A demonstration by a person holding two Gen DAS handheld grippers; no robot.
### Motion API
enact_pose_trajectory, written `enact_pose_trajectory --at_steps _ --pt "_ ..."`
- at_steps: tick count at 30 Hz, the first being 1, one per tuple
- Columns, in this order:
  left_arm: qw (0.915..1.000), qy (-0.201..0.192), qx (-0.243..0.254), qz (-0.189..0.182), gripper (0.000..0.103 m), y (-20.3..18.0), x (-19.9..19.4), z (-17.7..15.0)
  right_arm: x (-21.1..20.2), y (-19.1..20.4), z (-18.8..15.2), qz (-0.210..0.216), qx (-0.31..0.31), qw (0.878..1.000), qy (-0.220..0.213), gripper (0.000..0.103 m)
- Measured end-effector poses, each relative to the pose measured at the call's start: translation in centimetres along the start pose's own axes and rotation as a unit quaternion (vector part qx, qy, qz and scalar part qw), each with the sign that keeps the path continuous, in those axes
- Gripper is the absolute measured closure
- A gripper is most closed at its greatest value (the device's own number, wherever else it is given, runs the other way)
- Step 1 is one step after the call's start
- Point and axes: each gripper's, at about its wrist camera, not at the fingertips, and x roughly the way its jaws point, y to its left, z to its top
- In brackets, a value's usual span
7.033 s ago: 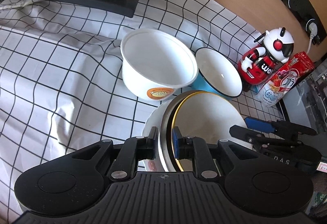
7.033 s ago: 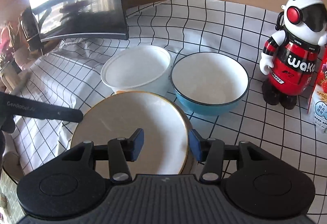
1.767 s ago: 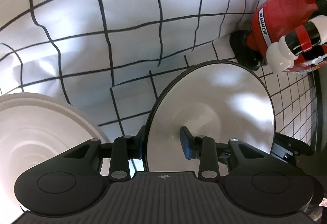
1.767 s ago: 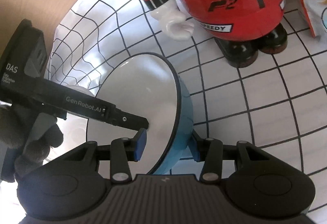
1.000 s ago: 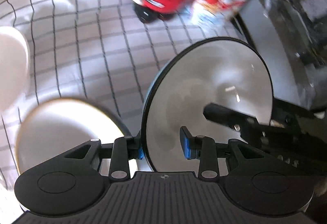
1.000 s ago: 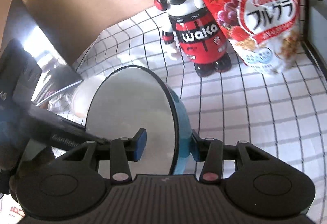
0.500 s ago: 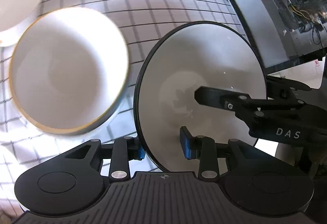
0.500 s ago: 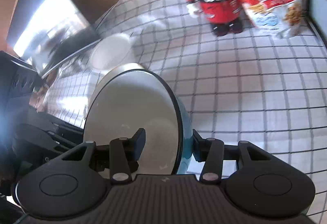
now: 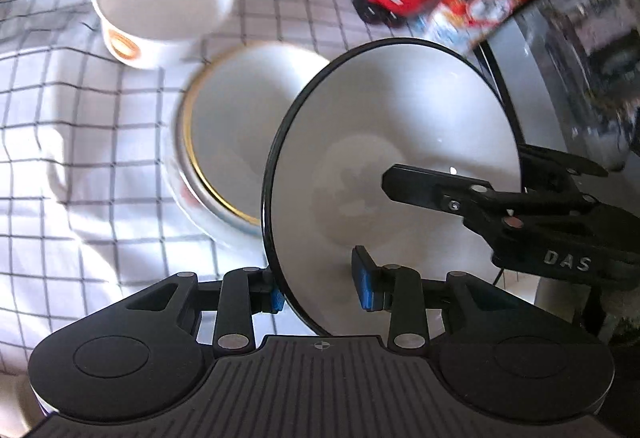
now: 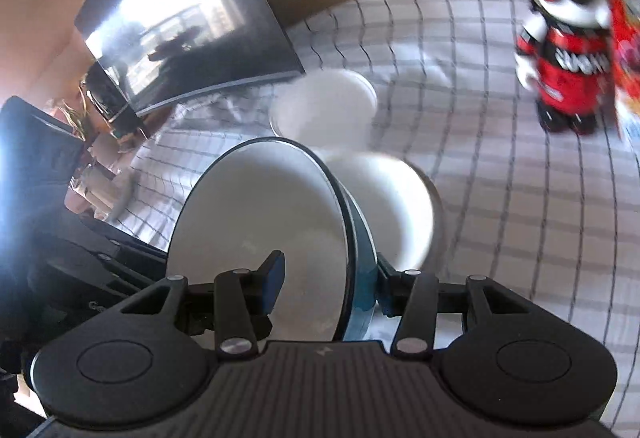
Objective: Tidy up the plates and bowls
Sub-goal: 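Lift the blue bowl with both grippers and carry it toward the stacked bowls, then lower the blue bowl with both grippers into the yellow-rimmed bowl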
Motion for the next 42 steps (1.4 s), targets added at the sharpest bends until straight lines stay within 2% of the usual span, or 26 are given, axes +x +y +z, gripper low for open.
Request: enact_pose_trajectory --at_steps 3,8,11,13,16,20,25,28,30,34,42 --pt "0.9998 -0.004 -0.020 -0.005 0.067 1.4 0.1 2.0 1.1 -0.1 2.0 0.004 -0.008 1.000 -0.004 0.056" --pt "0.9987 0.000 -0.051 -0.001 0.067 3.8 1.8 4.9 4.8 -1.5 4.7 0.007 0.010 0.999 0.032 0.056" --pt "0.9976 -0.001 -0.069 0.013 0.067 4.7 3.5 5.4 6.9 -2.5 4.5 0.004 0.032 0.998 0.054 0.054" --pt "0.9974 -0.001 -0.072 0.008 0.067 5.0 4.1 5.3 7.8 -2.8 3.8 -0.003 0.037 0.997 0.062 0.050" --pt "0.9971 -0.002 -0.076 0.003 0.069 5.2 4.5 5.2 8.6 -3.6 3.1 -0.003 0.048 0.996 0.073 0.050" --pt "0.9972 -0.011 -0.072 0.013 0.076 5.2 5.0 5.2 9.2 -4.4 2.6 -0.007 0.056 0.995 0.082 0.050" --pt "0.9965 -0.052 -0.053 0.038 0.077 4.9 4.8 5.2 9.6 -4.1 2.6 -0.011 0.041 0.996 0.082 0.050" --pt "0.9957 -0.064 -0.056 0.037 0.077 5.2 4.7 5.4 9.8 -3.6 2.6 -0.024 0.021 0.996 0.081 0.050" --pt "0.9959 -0.067 -0.047 0.040 0.083 5.3 4.6 5.4 9.8 -3.2 2.6 -0.034 0.003 0.996 0.077 0.050" --pt "0.9963 -0.068 -0.029 0.043 0.084 5.1 4.6 4.9 9.3 -2.6 2.5 -0.059 -0.028 0.995 0.072 0.050" --pt "0.9976 -0.052 -0.036 0.029 0.084 5.2 4.5 4.2 7.9 -3.2 2.3 -0.045 -0.002 0.996 0.073 0.050"
